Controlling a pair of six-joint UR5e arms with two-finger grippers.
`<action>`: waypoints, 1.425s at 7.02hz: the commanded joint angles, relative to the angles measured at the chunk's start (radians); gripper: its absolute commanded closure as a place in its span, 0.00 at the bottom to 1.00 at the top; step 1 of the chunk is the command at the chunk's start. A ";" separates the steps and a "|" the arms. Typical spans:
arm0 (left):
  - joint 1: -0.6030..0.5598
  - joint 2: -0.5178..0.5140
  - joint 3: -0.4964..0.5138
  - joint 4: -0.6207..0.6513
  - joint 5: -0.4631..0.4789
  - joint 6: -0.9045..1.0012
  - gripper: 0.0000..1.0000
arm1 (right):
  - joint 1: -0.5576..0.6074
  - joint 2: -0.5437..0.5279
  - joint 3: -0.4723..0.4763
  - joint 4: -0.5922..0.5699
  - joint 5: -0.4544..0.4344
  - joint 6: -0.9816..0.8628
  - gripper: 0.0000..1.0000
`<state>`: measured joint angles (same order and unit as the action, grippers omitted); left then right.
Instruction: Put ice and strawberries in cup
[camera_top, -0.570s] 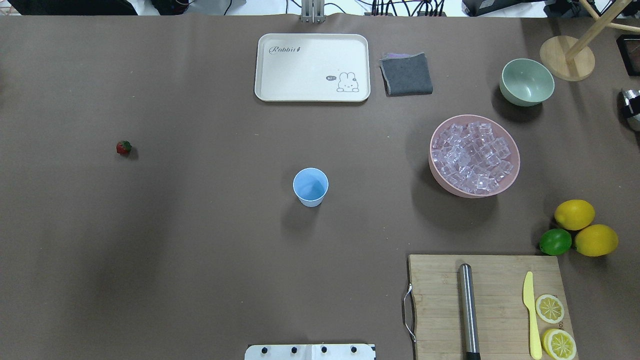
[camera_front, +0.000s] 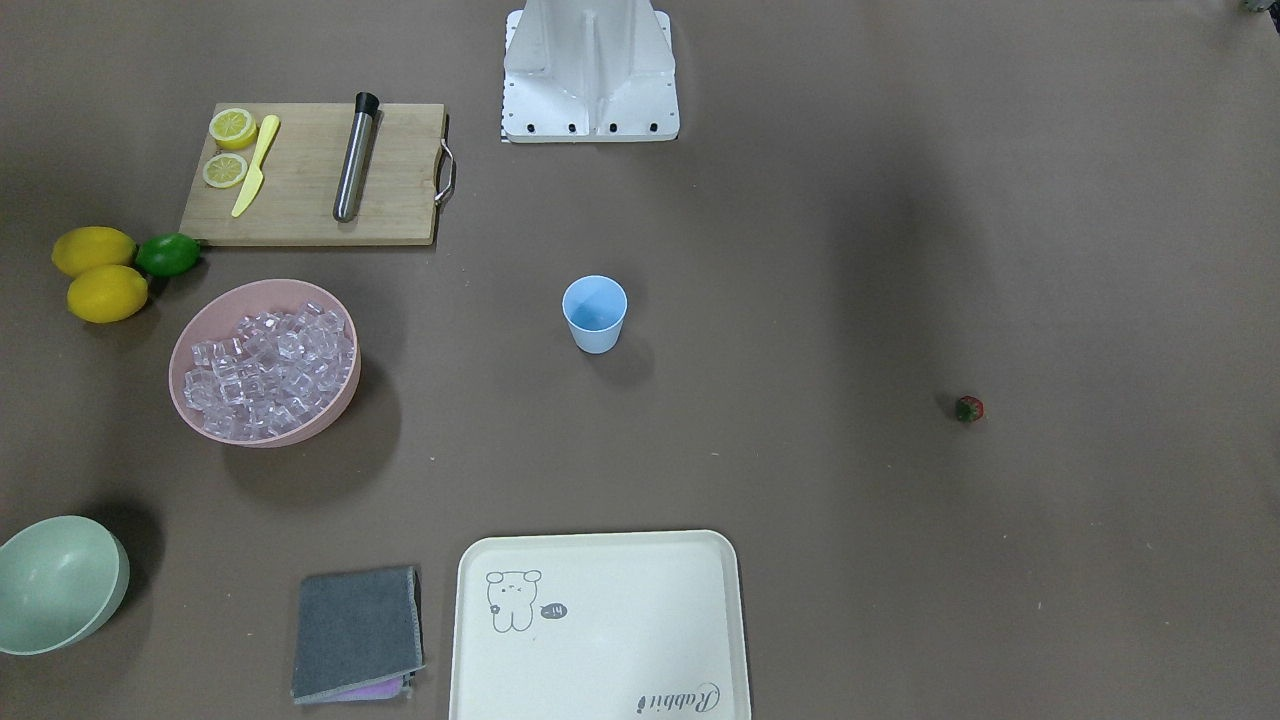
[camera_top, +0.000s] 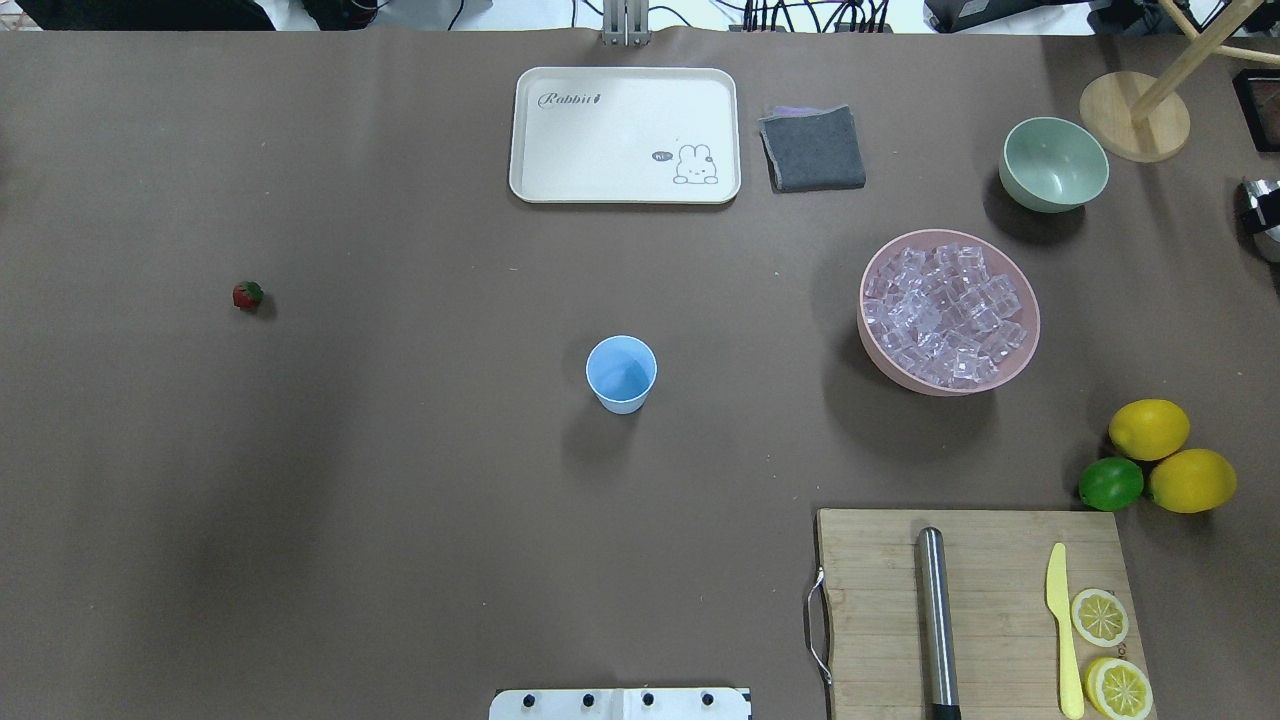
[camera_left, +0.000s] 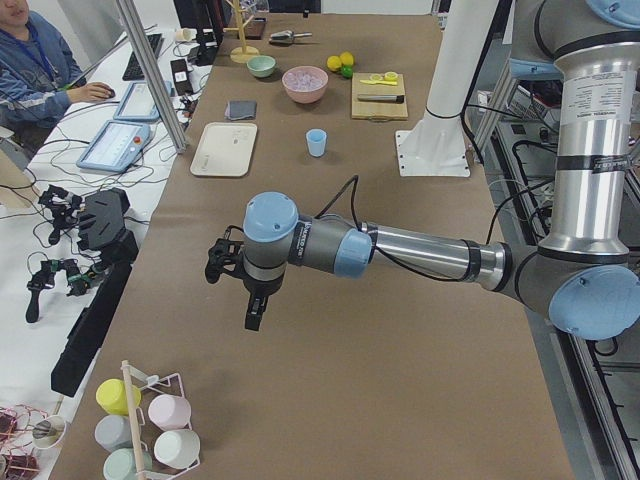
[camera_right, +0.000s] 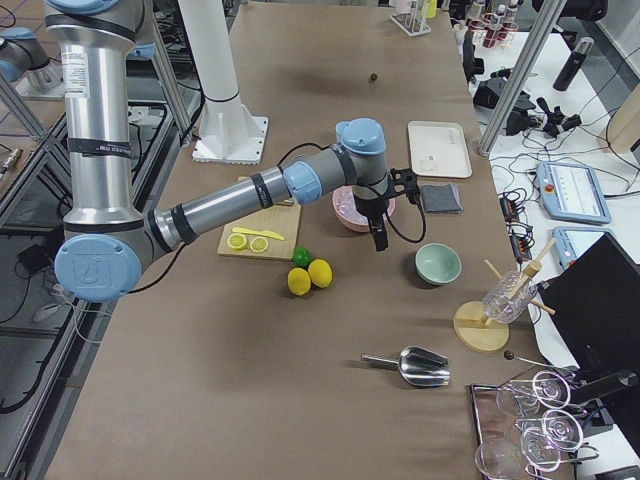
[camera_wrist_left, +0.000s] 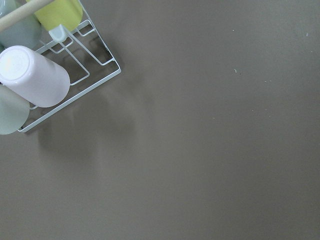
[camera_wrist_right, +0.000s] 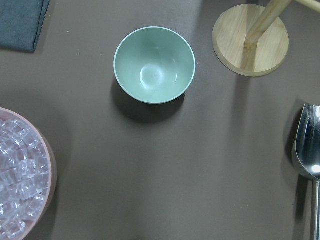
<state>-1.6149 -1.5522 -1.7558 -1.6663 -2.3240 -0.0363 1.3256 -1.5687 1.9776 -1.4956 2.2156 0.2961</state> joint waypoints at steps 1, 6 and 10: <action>0.000 0.007 -0.010 -0.003 0.006 0.000 0.02 | 0.000 0.006 0.001 0.000 -0.001 0.000 0.00; 0.000 0.015 -0.017 -0.006 0.006 -0.007 0.02 | 0.004 0.010 0.023 0.003 0.004 0.000 0.00; 0.001 0.023 -0.043 -0.038 0.003 -0.004 0.02 | 0.003 0.006 0.041 0.011 0.018 0.000 0.00</action>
<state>-1.6140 -1.5354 -1.7880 -1.6862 -2.3170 -0.0424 1.3291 -1.5625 2.0103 -1.4870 2.2265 0.2940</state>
